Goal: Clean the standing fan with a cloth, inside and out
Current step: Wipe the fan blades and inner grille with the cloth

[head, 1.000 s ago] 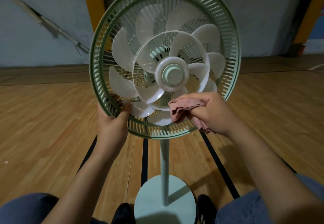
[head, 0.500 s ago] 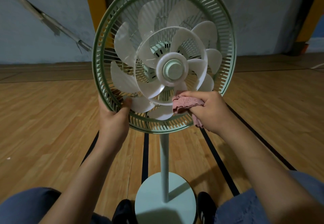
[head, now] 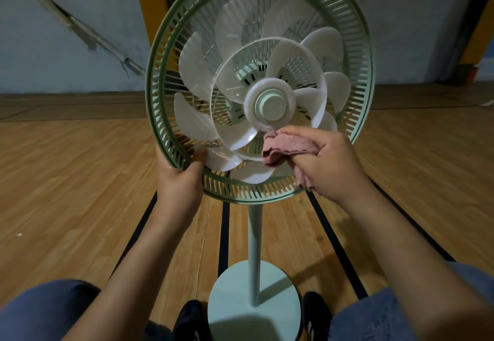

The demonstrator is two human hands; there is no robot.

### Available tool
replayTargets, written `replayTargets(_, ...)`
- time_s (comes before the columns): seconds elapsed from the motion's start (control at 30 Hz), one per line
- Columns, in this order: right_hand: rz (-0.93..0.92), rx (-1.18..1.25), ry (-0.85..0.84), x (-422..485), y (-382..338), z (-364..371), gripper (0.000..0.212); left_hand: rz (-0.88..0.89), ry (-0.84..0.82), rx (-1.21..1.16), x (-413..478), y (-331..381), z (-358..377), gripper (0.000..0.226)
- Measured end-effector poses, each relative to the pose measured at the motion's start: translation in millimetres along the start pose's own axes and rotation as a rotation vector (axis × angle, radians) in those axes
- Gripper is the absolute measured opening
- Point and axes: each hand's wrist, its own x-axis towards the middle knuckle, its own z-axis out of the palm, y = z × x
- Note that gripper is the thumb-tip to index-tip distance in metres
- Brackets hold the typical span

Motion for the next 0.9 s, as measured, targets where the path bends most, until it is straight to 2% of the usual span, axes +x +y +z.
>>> replayTargets(0.07, 0.017, -0.145, 0.026, -4, 5, 8, 0.053, 0.0, -0.009, 0.003, -1, 1, 1, 0.06)
replayTargets(0.17, 0.146, -0.094, -0.007, -9, 7, 26, 0.057, 0.017, 0.0, 0.0, -1, 2, 4, 0.059)
replayTargets(0.3, 0.293, 0.146, -0.132, -3, -4, 35, 0.033, 0.012, 0.04, 0.022, -3, 3, 7, 0.057)
replayTargets(0.47, 0.406, 0.429, -0.296, 1, -14, 36, 0.025, 0.001, 0.083, 0.036, -13, 3, 13, 0.054)
replayTargets(0.73, 0.553, 0.884, -0.243, -1, -21, 55, 0.03, -0.025, 0.104, 0.059, -13, 3, 18, 0.054)
replayTargets(0.9, 0.687, 1.162, -0.305, 1, -17, 54, 0.029, -0.037, 0.095, 0.069, -14, 2, 13, 0.053)
